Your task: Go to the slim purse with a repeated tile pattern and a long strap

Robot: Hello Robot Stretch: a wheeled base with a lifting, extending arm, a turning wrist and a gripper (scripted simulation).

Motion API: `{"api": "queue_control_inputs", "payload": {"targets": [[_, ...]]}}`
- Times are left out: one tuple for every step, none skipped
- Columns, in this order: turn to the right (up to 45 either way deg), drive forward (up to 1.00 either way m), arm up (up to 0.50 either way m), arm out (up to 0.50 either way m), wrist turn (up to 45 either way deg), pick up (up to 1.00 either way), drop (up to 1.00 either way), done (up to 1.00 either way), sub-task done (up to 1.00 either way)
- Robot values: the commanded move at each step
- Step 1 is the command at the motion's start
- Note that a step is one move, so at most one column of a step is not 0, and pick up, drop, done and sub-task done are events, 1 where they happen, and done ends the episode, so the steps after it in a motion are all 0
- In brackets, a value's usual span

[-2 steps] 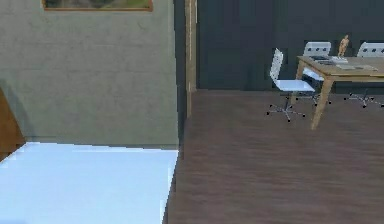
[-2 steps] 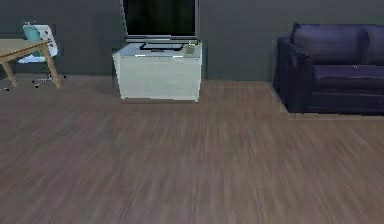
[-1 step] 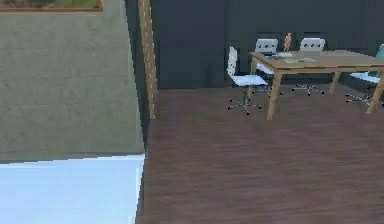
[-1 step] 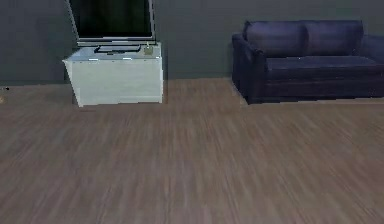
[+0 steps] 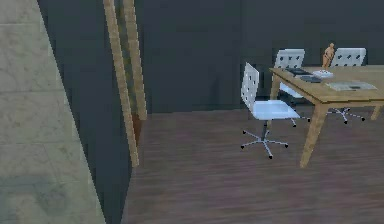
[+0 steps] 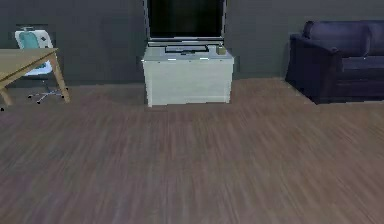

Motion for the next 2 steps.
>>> {"api": "queue_control_inputs", "payload": {"targets": [[3.0,0.00,0.00,0.00,0.0,0.00,0.00,0.00,0.00],[0.0,0.95,0.00,0.00,0.0,0.00,0.00,0.00,0.00]]}}
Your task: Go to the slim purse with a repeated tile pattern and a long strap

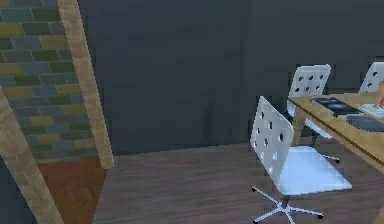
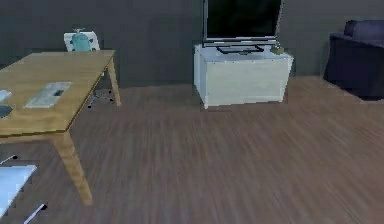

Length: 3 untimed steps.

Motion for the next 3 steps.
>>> {"api": "queue_control_inputs", "payload": {"targets": [[-3.0,0.00,0.00,0.00,0.0,0.00,0.00,0.00,0.00],[0.0,0.60,0.00,0.00,0.0,0.00,0.00,0.00,0.00],[-27.0,0.00,0.00,0.00,0.0,0.00,0.00,0.00,0.00]]}}
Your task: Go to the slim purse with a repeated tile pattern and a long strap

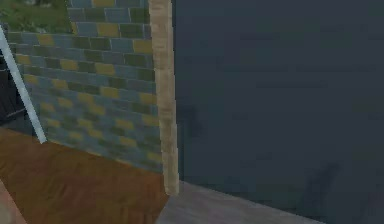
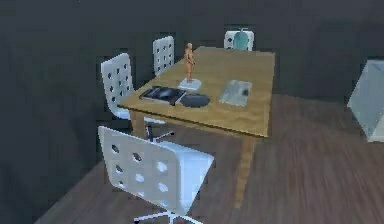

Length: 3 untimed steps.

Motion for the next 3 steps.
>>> {"api": "queue_control_inputs", "payload": {"targets": [[0.0,0.60,0.00,0.00,0.0,0.00,0.00,0.00,0.00],[-45.0,0.00,0.00,0.00,0.0,0.00,0.00,0.00,0.00],[-15.0,0.00,0.00,0.00,0.0,0.00,0.00,0.00,0.00]]}}
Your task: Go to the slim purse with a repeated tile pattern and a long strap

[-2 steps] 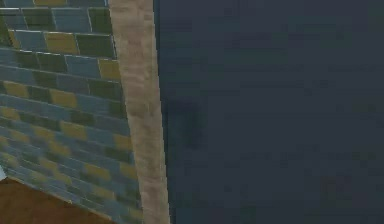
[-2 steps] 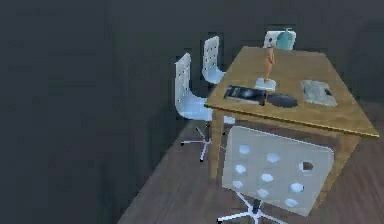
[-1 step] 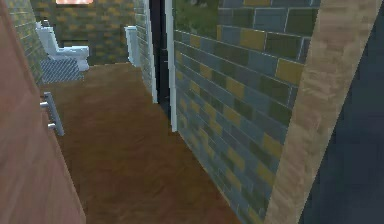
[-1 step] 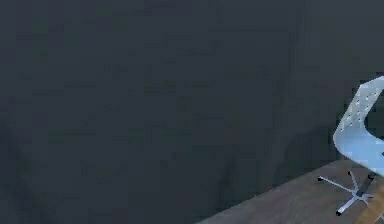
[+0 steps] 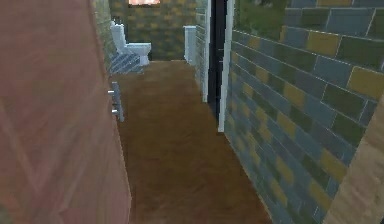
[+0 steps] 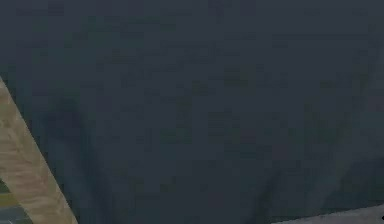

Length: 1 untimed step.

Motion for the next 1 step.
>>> {"api": "queue_control_inputs", "payload": {"targets": [[0.0,1.00,0.00,0.00,0.0,0.00,0.00,0.00,0.00]]}}
